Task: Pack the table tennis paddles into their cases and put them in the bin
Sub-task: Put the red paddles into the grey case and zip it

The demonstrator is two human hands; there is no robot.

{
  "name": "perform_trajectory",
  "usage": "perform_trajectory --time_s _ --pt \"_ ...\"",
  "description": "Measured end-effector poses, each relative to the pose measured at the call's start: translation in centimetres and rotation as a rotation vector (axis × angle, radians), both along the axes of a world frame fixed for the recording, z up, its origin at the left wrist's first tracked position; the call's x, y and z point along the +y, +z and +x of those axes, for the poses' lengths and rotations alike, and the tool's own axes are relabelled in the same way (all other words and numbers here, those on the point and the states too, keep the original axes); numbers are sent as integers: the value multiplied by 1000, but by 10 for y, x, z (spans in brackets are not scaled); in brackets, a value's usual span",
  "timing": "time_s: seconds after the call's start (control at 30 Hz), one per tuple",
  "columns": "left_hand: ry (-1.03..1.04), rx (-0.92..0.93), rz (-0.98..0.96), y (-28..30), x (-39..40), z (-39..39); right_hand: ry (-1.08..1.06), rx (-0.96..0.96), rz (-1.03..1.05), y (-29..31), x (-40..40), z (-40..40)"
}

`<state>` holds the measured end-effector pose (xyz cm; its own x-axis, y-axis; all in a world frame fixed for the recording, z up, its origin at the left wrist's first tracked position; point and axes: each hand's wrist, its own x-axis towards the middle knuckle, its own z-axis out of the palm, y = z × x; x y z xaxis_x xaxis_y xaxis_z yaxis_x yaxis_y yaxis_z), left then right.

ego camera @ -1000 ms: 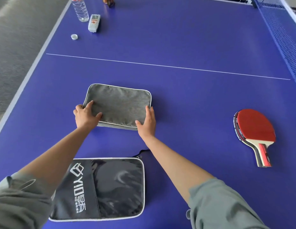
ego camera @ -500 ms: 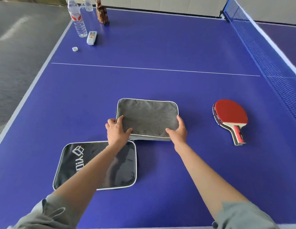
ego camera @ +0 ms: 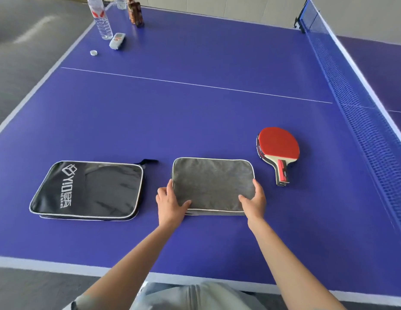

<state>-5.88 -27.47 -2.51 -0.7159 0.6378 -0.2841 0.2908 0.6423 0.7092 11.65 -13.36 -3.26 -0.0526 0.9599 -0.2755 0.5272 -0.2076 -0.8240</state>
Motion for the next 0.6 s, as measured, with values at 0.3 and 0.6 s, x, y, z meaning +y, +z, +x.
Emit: perform_trajectory --time_s 0.3,0.6 --pt "154 -281 159 -4 -40 8 561 -330 334 -5 -24 -17" --pt "206 -343 75 -15 -48 3 830 -414 399 -31 -43 -58"
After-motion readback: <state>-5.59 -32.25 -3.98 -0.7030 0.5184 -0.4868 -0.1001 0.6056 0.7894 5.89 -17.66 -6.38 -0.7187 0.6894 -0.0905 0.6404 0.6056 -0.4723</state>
